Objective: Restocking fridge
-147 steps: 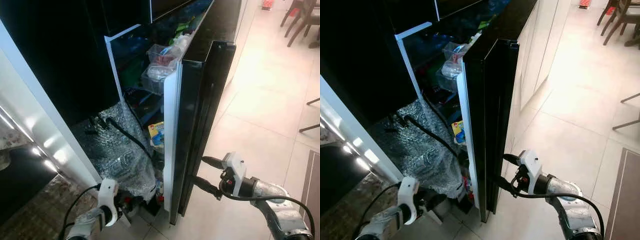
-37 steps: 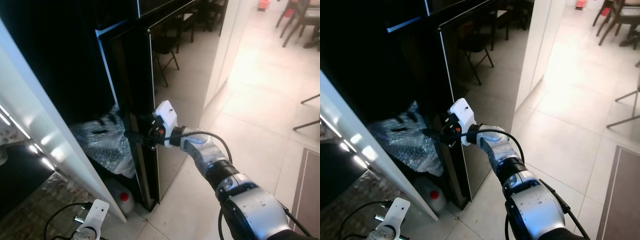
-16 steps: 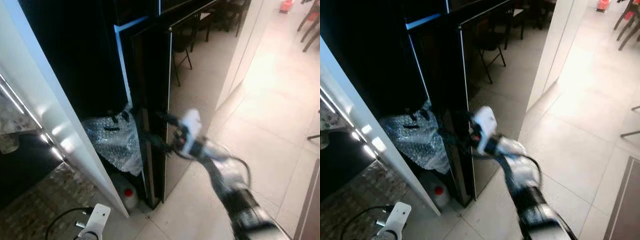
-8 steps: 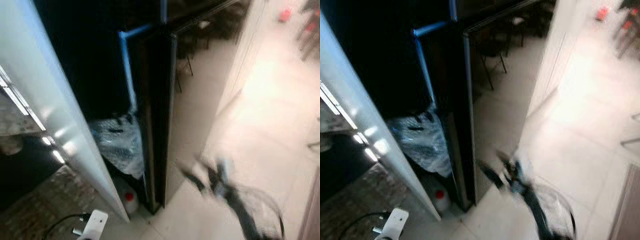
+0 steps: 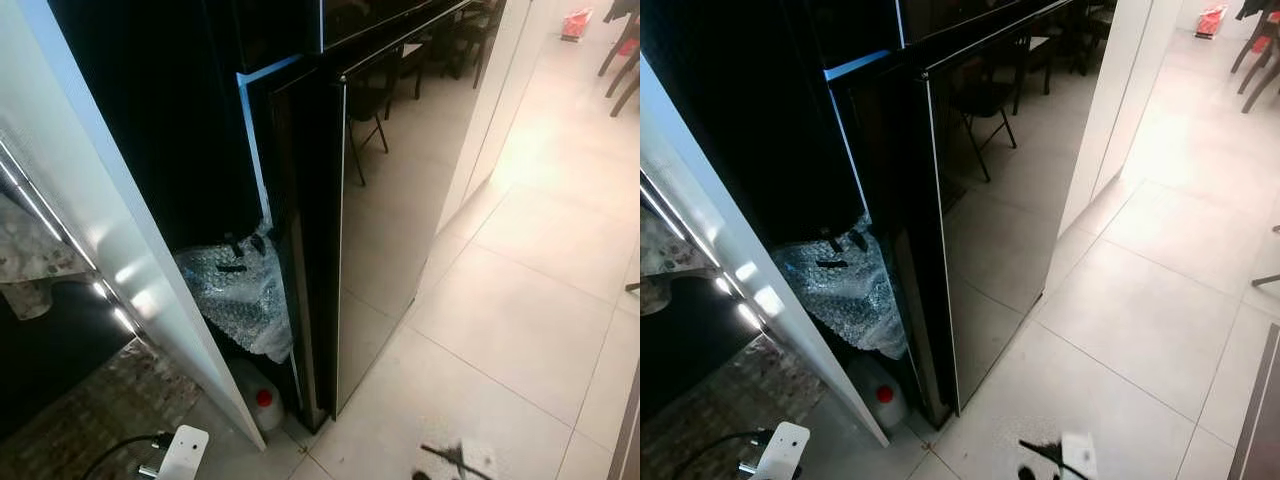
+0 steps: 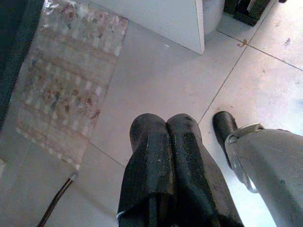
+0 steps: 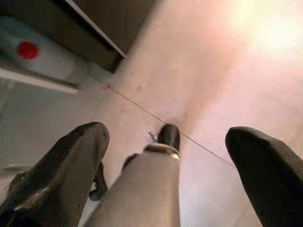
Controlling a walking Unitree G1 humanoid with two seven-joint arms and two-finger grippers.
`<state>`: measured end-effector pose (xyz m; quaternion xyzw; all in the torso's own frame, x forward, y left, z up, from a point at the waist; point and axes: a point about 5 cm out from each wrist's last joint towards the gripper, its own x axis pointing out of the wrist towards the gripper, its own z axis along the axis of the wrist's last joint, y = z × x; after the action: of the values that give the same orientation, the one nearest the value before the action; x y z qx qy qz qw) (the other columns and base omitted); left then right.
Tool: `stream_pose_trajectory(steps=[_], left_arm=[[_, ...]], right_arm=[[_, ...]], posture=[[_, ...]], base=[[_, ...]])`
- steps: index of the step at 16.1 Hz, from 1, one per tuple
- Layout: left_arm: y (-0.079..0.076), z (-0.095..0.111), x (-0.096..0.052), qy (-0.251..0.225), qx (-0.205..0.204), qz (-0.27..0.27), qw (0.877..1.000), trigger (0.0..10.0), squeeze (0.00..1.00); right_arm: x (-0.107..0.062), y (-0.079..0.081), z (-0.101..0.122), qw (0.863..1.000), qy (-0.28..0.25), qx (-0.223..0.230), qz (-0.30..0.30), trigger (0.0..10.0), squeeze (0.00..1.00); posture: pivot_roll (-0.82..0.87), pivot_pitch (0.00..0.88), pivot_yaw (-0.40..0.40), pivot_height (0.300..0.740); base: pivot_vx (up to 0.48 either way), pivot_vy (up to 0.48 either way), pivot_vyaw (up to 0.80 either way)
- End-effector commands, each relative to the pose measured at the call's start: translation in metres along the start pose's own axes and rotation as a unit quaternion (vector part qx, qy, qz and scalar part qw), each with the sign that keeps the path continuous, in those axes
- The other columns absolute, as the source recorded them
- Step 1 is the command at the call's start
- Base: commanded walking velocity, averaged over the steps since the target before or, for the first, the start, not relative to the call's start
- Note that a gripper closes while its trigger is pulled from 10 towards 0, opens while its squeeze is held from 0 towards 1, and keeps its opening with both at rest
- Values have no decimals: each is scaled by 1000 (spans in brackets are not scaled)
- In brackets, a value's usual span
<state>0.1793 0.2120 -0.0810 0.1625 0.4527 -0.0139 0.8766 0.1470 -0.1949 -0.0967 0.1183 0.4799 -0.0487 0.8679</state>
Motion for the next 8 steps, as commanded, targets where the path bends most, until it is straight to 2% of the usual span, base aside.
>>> stream_pose_trajectory(steps=[1,5,8], left_arm=[[1,-7,-1,17,-5,-1,1000,10000,0],[0,-7,-1,19,-4,-4,1000,10000,0],[-2,-8,-1,22,-3,-7,1000,10000,0]], right_arm=[[2,5,4,1000,-13,12,-10,10000,0],[4,9,10,999,-17,17,-30,10000,0],[5,10,13,999,-19,8,-35,10000,0]], posture=[[-26,0,41,740],[-27,9,39,740],[-31,18,39,740]], base=[[0,0,0],[0,-253,0],[0,-261,-733]])
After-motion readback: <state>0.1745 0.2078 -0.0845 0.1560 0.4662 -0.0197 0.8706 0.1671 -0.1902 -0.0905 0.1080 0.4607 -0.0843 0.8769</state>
